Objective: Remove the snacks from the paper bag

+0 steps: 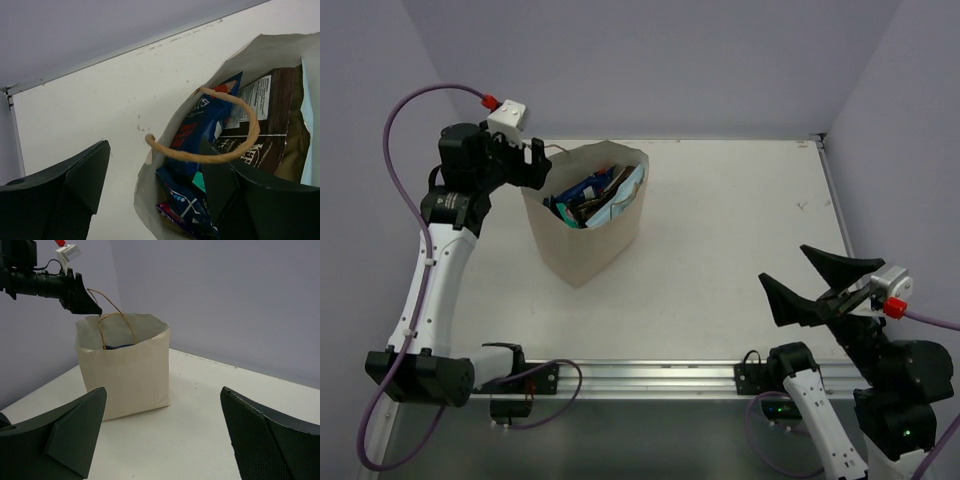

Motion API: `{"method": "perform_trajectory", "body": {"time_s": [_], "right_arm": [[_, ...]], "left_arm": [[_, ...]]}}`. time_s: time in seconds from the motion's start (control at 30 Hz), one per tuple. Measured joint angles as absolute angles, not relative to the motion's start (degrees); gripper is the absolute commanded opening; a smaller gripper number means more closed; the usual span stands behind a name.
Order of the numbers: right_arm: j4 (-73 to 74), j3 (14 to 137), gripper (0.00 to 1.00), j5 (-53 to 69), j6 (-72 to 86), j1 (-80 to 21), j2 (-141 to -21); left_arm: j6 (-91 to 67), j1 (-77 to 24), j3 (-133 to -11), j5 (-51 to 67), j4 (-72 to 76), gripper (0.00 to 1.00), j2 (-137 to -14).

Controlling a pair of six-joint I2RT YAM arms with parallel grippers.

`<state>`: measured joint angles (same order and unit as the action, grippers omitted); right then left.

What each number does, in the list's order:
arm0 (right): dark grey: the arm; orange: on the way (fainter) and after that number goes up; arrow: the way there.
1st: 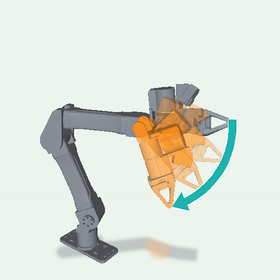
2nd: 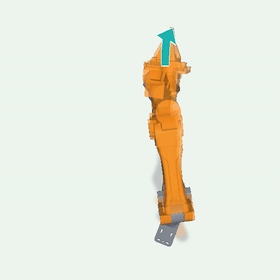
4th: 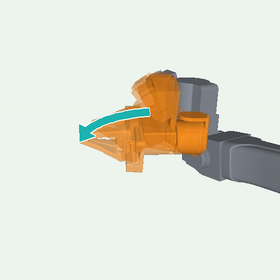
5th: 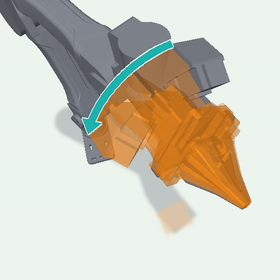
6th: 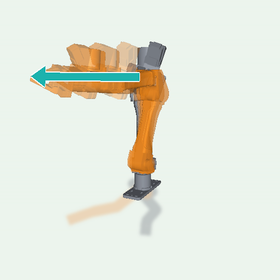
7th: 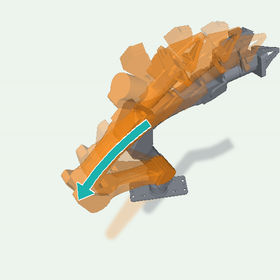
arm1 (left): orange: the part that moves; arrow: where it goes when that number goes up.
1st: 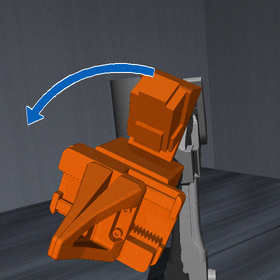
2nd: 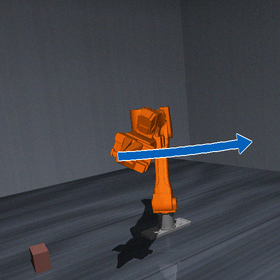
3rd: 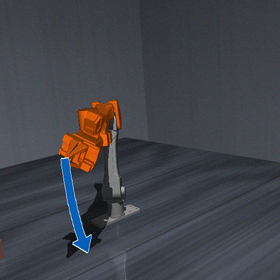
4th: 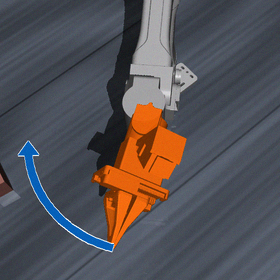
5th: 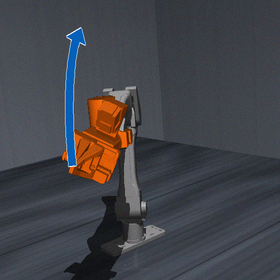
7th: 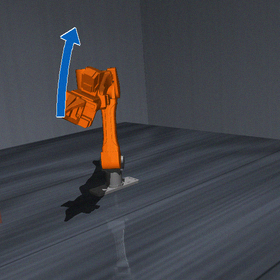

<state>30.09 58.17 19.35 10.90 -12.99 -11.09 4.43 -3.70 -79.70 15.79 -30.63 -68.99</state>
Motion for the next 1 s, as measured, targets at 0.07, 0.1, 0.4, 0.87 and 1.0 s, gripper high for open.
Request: {"method": "perform_trajectory", "body": {"time_s": [0.07,0.1,0.4,0.87,1.0], "right_arm": [[30.0,58.1,0.99,19.8,10.9,-13.1,-11.1],[30.0,58.1,0.99,20.1,10.9,-13.2,-11.1],[29.9,58.0,0.99,21.2,10.5,-13.8,-11.1],[29.9,58.0,0.99,23.7,10.4,-14.0,-11.7],[29.9,58.0,0.99,23.8,10.4,-14.0,-11.7]], "left_arm": [[5.4,-3.7,-79.6,17.3,-29.8,0.76,-70.0],[5.9,-3.7,-79.4,18.0,-29.3,0.75,-70.5],[9.3,-3.7,-76.1,21.8,-27.4,0.63,-72.2],[11.2,-3.7,-76.1,22.4,-27.0,0.55,-75.9],[11.5,-3.6,-76.1,23.2,-27.0,0.38,-76.6]]}}
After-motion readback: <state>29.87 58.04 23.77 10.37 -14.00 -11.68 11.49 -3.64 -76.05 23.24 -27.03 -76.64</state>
